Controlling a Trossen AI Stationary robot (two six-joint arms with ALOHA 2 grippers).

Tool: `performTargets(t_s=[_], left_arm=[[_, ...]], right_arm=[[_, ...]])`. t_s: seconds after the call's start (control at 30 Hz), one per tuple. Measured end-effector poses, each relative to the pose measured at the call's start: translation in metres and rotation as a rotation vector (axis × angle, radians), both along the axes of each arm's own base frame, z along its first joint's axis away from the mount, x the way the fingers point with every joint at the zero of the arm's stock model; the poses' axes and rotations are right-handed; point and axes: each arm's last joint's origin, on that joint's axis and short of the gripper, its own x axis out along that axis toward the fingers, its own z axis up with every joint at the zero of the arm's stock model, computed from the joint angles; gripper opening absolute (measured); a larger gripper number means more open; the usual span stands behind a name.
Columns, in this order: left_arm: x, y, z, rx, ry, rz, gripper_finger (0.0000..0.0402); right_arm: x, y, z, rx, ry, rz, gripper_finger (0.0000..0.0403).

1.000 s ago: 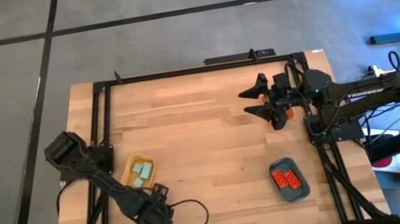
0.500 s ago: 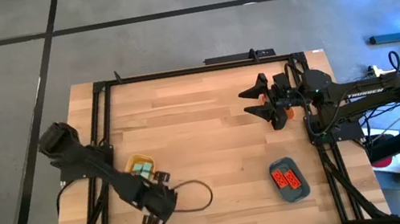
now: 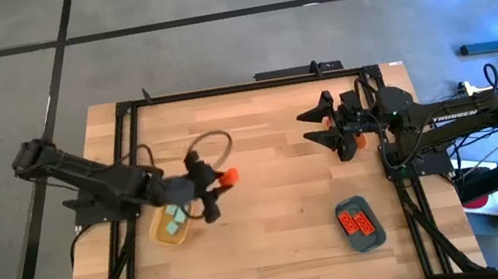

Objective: Sort & place blocks by color
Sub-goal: Put the orange game piece into the blue bin

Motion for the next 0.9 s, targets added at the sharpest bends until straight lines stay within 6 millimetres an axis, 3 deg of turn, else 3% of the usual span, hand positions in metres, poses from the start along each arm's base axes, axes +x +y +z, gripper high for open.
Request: performTargets(t_s=[0.27, 0.9], left_arm=[[0.013, 0.027, -0.018, -0.199, -0.404, -0.024, 0.0129], [0.015, 0.03, -0.019, -0.282, -0.504, -0.06, 0.0129]], right_arm=[[0.0, 0.0, 0.0, 0.0, 0.001, 0.003, 0.0273], [0.0, 0.0, 0.0, -0.003, 0.004, 0.003, 0.0273]])
